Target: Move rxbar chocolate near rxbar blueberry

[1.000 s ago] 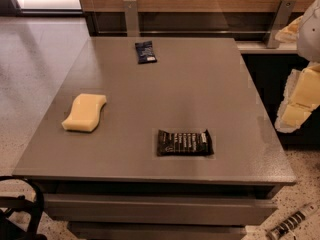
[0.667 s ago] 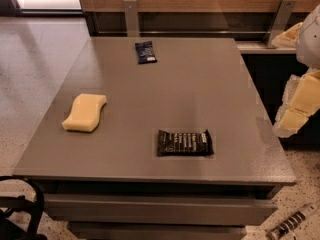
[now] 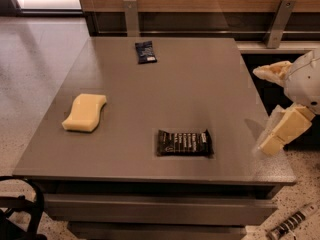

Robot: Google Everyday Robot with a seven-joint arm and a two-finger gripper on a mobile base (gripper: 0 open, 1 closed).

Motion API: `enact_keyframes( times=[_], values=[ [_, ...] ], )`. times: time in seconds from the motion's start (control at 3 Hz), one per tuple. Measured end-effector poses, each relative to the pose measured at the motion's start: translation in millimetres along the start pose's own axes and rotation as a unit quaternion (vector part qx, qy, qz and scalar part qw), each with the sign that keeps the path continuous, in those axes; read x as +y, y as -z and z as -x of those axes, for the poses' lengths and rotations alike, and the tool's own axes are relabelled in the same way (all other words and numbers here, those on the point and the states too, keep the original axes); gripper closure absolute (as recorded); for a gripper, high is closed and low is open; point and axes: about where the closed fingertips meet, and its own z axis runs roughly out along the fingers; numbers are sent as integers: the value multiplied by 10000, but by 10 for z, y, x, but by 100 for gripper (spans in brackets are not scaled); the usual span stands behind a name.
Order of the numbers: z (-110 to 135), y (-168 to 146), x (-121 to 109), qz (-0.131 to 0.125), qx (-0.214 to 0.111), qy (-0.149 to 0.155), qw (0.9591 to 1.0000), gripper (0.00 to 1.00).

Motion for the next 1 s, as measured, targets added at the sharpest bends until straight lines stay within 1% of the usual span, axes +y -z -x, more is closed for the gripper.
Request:
enact_keyframes(
  times=[0.33, 0.67, 1.0],
  values=[
    [47, -307, 76, 139, -866, -201, 9959, 0],
    [215, -551, 116, 234, -1569, -199, 9871, 0],
    [213, -550, 117, 234, -1563, -199, 9872, 0]
  ],
)
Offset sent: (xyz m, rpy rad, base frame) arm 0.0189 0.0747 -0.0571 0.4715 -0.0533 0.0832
